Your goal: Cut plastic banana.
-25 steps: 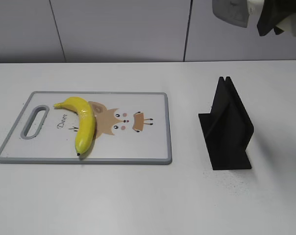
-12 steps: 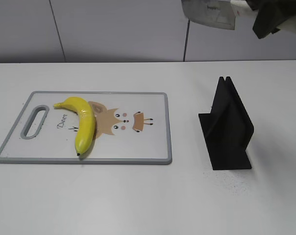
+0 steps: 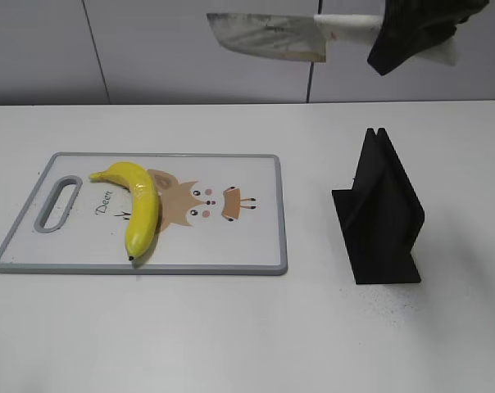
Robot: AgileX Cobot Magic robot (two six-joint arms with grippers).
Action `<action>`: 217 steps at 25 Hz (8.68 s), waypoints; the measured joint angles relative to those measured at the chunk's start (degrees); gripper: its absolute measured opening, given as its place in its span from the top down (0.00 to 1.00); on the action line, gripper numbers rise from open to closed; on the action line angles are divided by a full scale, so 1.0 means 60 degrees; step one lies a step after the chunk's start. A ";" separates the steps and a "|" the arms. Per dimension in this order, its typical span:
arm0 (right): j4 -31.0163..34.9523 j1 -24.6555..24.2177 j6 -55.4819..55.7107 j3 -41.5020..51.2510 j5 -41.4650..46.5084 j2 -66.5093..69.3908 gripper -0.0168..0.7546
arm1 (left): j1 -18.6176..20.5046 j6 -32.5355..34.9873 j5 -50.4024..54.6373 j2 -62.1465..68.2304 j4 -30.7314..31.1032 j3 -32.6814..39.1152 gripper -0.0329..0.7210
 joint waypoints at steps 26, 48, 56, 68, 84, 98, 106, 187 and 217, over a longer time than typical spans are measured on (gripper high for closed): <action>0.3450 0.0274 -0.6417 -0.3518 0.0819 0.3935 0.74 | 0.0000 0.9454 0.1976 0.7985 -0.2769 -0.5805 0.22; 0.4475 0.0475 -0.7521 -0.4666 0.0846 0.5438 0.74 | -0.0181 1.1200 0.0695 1.1950 -0.3277 -0.6880 0.23; 0.4443 0.0475 -0.7571 -0.4666 0.0846 0.5676 0.74 | -0.0181 1.1192 0.1048 1.2140 -0.3267 -0.6899 0.31; 0.4452 0.0475 -0.7592 -0.4669 0.0843 0.5676 0.74 | -0.0181 1.1154 0.1341 1.2466 -0.3241 -0.6899 0.46; 0.4272 0.0475 -0.7525 -0.4710 0.0718 0.6171 0.74 | -0.0249 0.9475 0.1320 1.3052 -0.2969 -0.6830 0.93; 0.3751 0.0475 -0.7528 -0.4700 0.0960 0.7033 0.73 | -0.1105 0.9819 -0.1824 1.3359 -0.2836 -0.4582 0.93; 0.3648 0.0475 -0.7539 -0.4700 0.0773 0.7454 0.72 | -0.1116 0.9838 -0.2128 1.3932 -0.2943 -0.4529 0.93; 0.3793 0.0574 -0.6640 -0.4669 0.1144 0.5117 0.70 | -0.1157 0.9837 -0.1155 1.0529 -0.2157 -0.4620 0.94; 0.3542 0.0510 -0.5919 -0.4142 0.0861 0.3966 0.74 | -0.1157 0.6675 -0.2728 0.7993 -0.1941 -0.4620 0.06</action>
